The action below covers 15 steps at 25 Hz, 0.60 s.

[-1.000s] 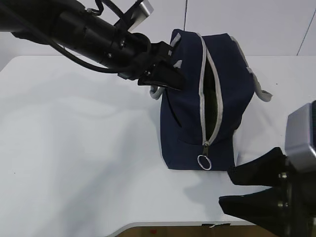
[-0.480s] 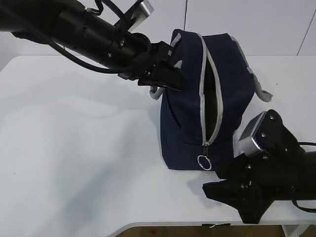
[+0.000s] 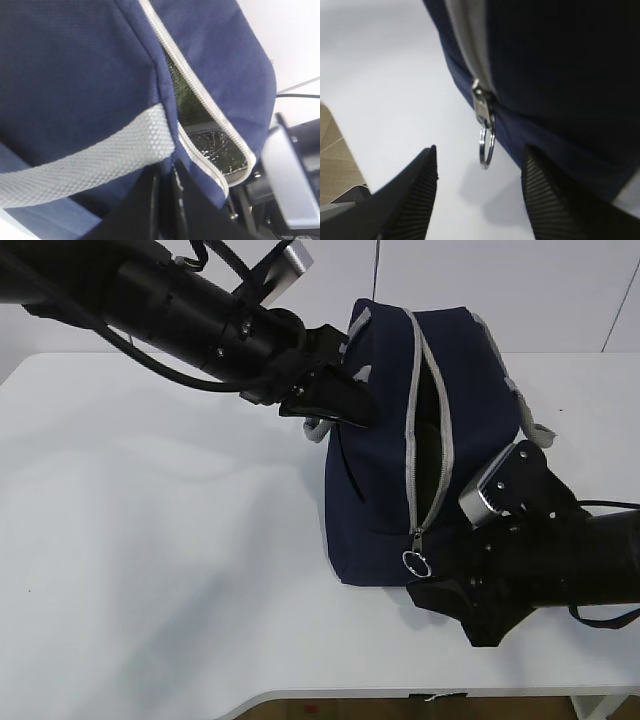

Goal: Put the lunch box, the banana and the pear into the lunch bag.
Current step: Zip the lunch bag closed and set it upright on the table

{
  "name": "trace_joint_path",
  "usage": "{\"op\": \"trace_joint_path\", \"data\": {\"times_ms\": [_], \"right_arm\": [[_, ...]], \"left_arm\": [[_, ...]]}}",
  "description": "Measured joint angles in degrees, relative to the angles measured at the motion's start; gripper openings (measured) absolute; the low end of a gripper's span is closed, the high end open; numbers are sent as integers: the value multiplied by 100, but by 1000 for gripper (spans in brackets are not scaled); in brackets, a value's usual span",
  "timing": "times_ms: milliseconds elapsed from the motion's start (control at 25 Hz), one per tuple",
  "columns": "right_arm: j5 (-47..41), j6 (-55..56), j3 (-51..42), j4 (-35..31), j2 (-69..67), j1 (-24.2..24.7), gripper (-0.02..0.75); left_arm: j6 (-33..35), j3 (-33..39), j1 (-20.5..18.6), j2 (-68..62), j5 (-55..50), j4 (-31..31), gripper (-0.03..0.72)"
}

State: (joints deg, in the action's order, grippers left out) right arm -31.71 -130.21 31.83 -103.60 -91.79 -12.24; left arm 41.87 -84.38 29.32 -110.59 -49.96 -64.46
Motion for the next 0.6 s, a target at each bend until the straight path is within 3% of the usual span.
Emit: {"op": "trace_joint_path", "data": {"times_ms": [600], "right_arm": [[-552,0,341,0,-462,0,438]], "left_arm": [[0,-9,0,0,-56,0,-4]]}}
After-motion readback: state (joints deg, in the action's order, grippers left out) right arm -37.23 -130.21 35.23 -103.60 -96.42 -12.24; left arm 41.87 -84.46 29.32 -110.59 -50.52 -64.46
